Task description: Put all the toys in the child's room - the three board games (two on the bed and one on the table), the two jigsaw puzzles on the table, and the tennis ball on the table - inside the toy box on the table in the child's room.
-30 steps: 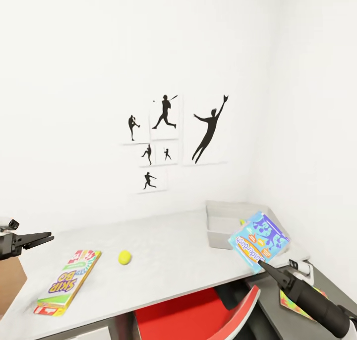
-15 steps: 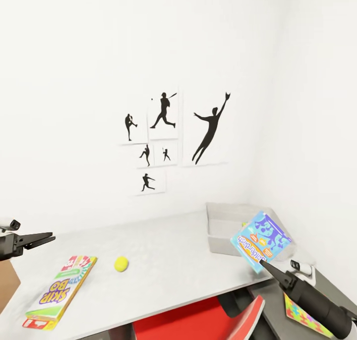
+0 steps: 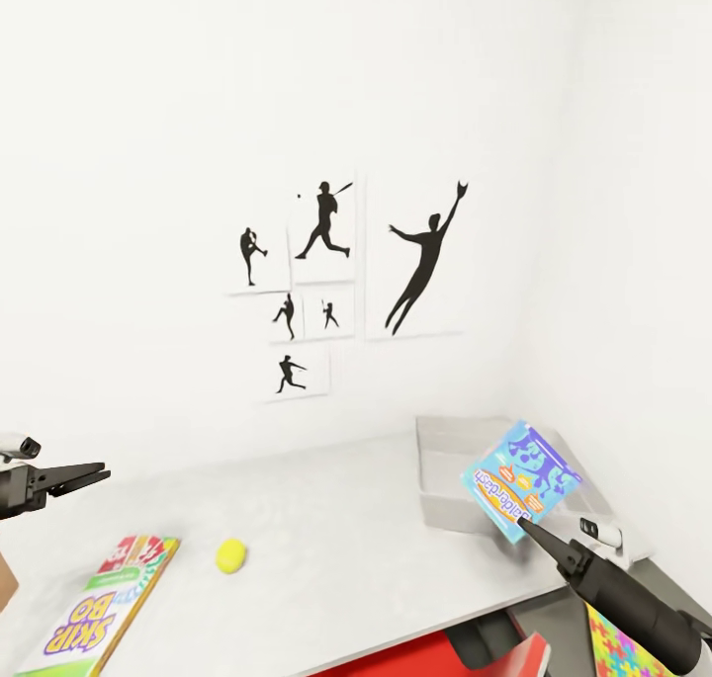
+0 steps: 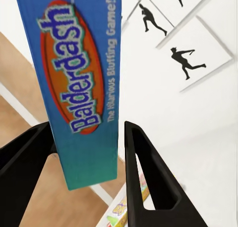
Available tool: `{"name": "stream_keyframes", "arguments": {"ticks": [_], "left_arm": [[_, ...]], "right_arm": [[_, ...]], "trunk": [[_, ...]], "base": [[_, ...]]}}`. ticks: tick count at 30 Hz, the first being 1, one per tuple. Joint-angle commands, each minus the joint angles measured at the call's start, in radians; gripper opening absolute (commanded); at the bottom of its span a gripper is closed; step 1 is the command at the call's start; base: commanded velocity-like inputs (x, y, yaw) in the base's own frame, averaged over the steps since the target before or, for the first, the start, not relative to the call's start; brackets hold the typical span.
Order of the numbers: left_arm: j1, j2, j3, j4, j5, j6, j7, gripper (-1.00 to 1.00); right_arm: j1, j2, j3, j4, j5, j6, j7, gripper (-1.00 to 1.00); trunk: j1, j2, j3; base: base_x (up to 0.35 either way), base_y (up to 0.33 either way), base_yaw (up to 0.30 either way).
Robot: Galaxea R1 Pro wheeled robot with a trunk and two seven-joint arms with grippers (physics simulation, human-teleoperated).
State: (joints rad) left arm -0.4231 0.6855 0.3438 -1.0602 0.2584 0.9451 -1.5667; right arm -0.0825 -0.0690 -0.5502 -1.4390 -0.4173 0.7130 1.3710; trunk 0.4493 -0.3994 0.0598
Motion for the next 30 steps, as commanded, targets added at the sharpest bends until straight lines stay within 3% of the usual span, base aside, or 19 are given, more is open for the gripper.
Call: {"name": "stream_keyframes", "arguments": {"ticks": [1,30], "left_arm": [[0.0,0.0,0.0,0.0,-0.001,0.011,-0.004,1.0],[0.0,0.0,0.0,0.0,-0.001,0.011,-0.004,1.0]], "right_arm": [[0.0,0.0,0.0,0.0,-0.003,0.01,0.002,-1.0],[0.0,0.001,0.001,-0.005,0.012,0.039,-0.013,-1.0]], "trunk": [[0.001,-0.001,0.0],[0.001,-0.001,0.0]], "base": [[0.207,0.061,0.0],[0.032,0.01,0.0]]}}
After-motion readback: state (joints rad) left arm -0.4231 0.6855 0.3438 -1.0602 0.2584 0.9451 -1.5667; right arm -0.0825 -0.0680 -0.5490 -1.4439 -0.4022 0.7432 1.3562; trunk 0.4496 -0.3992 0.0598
